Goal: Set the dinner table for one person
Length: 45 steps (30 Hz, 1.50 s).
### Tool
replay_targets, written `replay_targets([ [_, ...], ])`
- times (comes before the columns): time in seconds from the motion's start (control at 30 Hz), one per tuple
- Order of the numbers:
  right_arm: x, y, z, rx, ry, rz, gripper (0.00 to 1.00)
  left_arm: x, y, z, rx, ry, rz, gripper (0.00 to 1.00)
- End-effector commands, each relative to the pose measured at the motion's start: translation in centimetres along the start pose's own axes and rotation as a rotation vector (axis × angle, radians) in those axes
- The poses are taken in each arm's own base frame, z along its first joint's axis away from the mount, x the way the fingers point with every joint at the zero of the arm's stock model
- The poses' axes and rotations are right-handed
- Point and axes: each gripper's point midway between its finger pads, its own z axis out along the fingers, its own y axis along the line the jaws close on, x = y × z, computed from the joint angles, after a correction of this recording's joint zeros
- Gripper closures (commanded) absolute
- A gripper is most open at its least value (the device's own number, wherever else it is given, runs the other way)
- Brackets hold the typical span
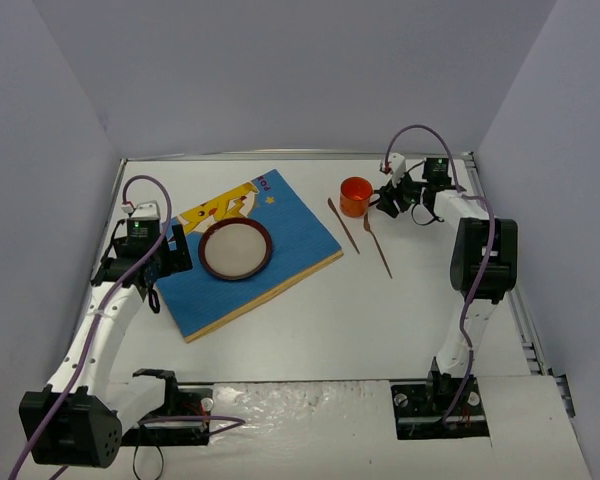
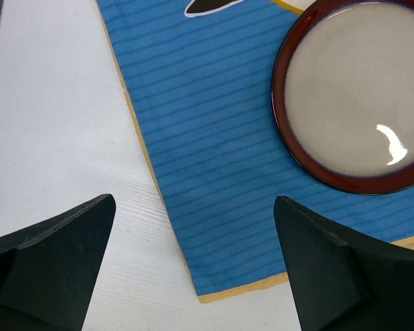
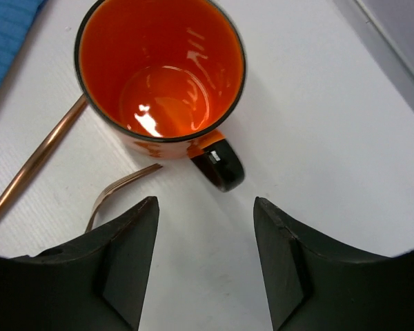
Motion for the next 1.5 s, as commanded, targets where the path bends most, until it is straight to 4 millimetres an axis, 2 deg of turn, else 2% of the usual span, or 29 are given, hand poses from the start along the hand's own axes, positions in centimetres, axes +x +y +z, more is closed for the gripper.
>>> replay_targets([
  [0.0, -5.2, -3.4, -0.5, 0.05, -0.116, -0.107, 0.45, -1.6, 0.0, -0.5, 0.007, -0.061, -0.007, 0.03],
  [0.17, -5.1, -4.1, 0.9, 0.032, -0.075, -0.178, 0.4, -1.6, 0.1, -0.4, 0.001, -0.058, -0.006, 0.03],
  [0.4, -4.0, -3.0, 2.4, -0.079, -0.029, -0.222, 0.39, -1.4, 0.0, -0.2, 0.002, -0.048, -0.002, 0.03],
  [0.57, -2.7, -2.3, 2.9, -0.13, 0.009, -0.226, 0.42, -1.5, 0.0, -0.2, 0.003, -0.05, 0.0, 0.03],
  [0.67, -3.3, -0.9, 3.7, -0.167, 0.004, -0.238, 0.49, -1.5, 0.0, -0.2, 0.003, -0.049, -0.001, 0.03],
  [0.77, -3.9, -0.3, 3.3, -0.182, -0.014, -0.239, 0.56, -1.5, 0.0, -0.3, 0.005, -0.052, -0.003, 0.03],
  [0.97, -3.9, 1.2, 2.5, -0.203, -0.017, -0.225, 0.71, -1.5, -0.1, -0.4, 0.011, -0.057, -0.004, 0.03],
  [1.2, -3.4, 2.3, 1.3, -0.188, 0.001, -0.194, 0.79, -1.6, -0.2, -0.5, 0.018, -0.058, -0.005, 0.03],
  [1.37, -4.0, 2.9, 0.9, -0.157, -0.036, -0.178, 0.82, -1.6, -0.2, -0.6, 0.022, -0.06, -0.007, 0.03],
  [1.47, -4.6, 2.5, 0.8, -0.089, -0.043, -0.166, 0.8, -1.6, -0.2, -0.6, 0.024, -0.061, -0.007, 0.03],
])
